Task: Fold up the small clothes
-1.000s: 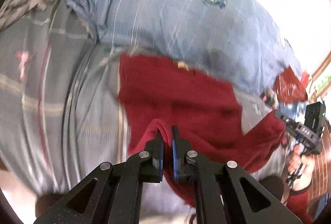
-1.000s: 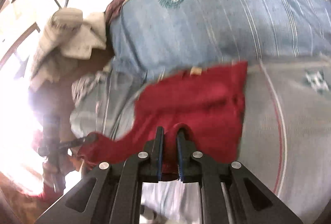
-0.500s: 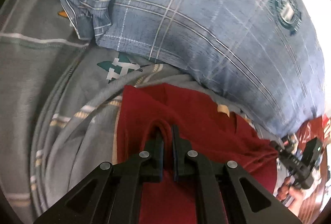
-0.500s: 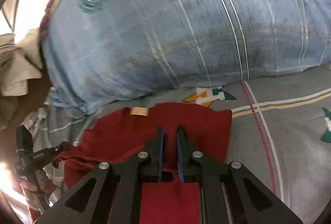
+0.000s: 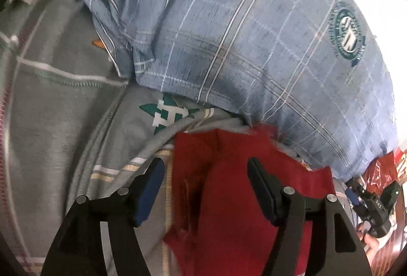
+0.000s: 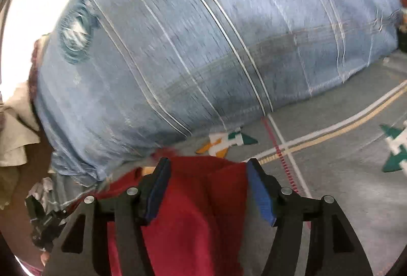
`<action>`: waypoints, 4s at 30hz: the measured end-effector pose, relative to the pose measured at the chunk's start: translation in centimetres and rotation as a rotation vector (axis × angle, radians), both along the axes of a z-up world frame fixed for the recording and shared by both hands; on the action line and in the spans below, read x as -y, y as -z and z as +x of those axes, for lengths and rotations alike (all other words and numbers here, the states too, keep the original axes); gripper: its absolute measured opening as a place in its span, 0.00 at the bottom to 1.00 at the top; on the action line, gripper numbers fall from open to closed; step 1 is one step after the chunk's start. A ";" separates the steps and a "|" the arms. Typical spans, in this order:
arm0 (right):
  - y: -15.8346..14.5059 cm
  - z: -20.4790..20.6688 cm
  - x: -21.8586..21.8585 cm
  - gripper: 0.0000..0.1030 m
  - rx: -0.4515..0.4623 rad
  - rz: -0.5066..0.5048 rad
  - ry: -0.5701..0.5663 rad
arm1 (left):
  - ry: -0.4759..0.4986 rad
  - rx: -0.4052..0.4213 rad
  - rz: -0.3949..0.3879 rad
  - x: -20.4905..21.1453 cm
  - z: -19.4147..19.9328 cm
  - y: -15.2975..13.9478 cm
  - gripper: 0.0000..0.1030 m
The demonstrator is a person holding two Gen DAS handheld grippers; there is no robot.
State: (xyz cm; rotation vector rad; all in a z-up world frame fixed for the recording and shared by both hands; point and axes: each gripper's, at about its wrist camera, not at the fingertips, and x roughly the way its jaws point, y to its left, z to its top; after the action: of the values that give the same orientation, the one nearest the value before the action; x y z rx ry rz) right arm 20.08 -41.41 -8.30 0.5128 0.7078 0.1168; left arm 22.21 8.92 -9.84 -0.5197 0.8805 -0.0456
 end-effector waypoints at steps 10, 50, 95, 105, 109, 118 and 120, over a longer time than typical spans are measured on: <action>4.6 5.6 -9.3 0.51 -0.174 -0.459 -0.118 | 0.091 -0.199 0.207 3.7 3.1 5.3 0.65; 1.3 9.1 -28.0 0.44 -0.083 -0.291 -0.572 | 0.389 -0.104 0.026 0.2 -6.0 3.3 0.65; 1.3 4.1 -17.1 0.61 -0.109 -0.418 -0.291 | 0.153 -0.066 0.222 3.4 -6.9 -2.6 0.62; 3.8 6.1 -28.0 0.46 -0.096 -0.429 -0.513 | 0.117 -0.127 0.322 5.4 -4.5 1.8 0.63; 4.8 7.3 -30.5 0.46 -0.097 -0.431 -0.535 | 0.126 -0.117 0.315 5.2 -3.9 2.0 0.64; 6.9 11.3 -33.5 0.48 -0.141 -0.422 -0.522 | 0.127 -0.126 0.262 3.7 -3.0 3.0 0.65; 6.6 11.4 -33.3 0.47 -0.147 -0.416 -0.518 | 0.125 -0.131 0.246 3.4 -3.0 3.1 0.66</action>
State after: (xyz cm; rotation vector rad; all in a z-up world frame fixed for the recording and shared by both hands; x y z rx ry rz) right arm 31.43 -8.09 -14.85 -0.0700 0.9696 0.4092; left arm 19.24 5.53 -12.93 -0.2395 1.0299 -0.0167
